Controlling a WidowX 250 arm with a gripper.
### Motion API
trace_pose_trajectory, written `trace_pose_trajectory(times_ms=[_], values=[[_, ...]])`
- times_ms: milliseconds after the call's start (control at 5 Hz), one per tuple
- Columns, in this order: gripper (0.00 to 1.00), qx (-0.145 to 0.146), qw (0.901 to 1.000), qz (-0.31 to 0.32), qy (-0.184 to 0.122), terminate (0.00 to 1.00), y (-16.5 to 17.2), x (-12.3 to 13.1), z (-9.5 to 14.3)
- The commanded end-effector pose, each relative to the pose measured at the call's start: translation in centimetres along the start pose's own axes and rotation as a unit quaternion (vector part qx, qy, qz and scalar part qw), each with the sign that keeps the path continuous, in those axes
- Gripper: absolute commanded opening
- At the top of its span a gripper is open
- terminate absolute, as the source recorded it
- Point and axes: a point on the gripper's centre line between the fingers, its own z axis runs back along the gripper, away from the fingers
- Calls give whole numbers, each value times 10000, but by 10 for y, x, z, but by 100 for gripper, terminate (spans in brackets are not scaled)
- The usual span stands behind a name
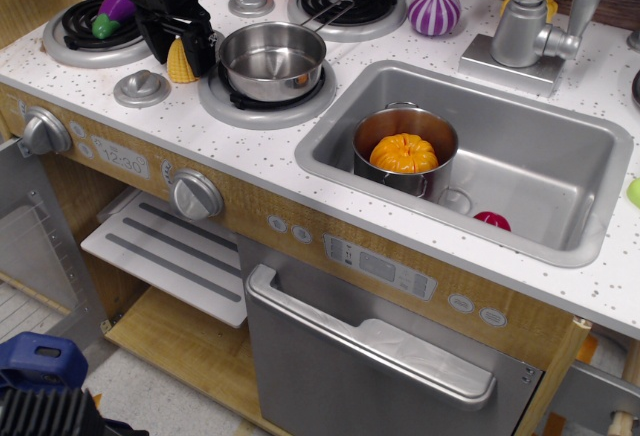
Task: Put corn in pan which is on stove
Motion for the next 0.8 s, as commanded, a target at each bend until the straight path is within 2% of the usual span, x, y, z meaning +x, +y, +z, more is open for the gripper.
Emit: trace_pose_trajectory(times_ms=[0,600], values=[[100,266,9993,-64,-251,0,5,10,25],[100,1128,9928,42,-410,0,-23,11,78]])
